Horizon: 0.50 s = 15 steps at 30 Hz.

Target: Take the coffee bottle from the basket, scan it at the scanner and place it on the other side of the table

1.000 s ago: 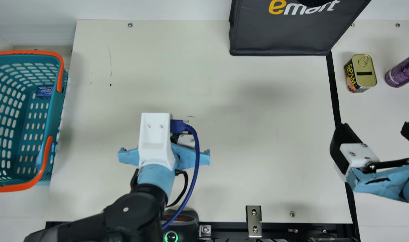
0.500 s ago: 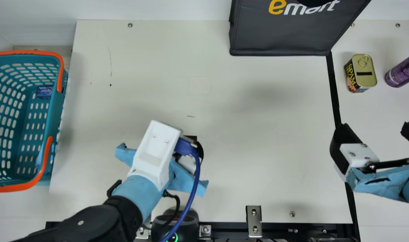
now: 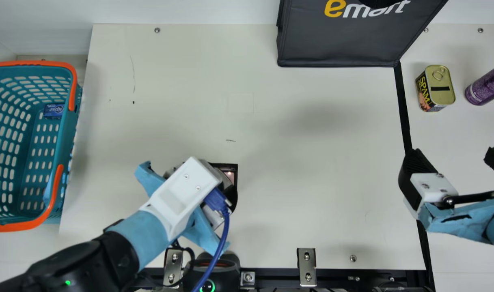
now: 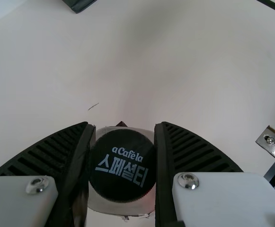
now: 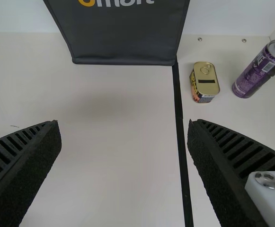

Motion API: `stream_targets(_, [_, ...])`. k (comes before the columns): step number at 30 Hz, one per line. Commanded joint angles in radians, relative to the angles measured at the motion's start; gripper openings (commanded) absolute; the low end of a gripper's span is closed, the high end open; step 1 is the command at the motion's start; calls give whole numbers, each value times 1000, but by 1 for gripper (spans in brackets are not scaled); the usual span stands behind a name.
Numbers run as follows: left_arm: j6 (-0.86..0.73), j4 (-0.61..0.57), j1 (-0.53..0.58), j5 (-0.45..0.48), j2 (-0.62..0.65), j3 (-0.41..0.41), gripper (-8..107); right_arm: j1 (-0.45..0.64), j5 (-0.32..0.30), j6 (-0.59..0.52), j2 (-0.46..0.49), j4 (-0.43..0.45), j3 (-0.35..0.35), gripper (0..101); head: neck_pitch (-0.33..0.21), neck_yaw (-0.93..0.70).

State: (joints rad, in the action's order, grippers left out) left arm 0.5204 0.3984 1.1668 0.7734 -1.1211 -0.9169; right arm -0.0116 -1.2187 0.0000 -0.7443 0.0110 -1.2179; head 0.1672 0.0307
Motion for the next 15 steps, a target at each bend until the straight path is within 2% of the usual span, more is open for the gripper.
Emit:
stream_targets(1, [-176,-82,-33,-8,15,2,-8,0,0,0,0,0,0,95,-29,-3])
stream_targets(8, [-464,-306,-134,-8,58,0,-8,0,0,0,0,0,0,95,-29,-3])
stream_targets(15, [-751,-540,-241,33,75,-16,-8,0,0,0,0,0,0,95,-29,-3])
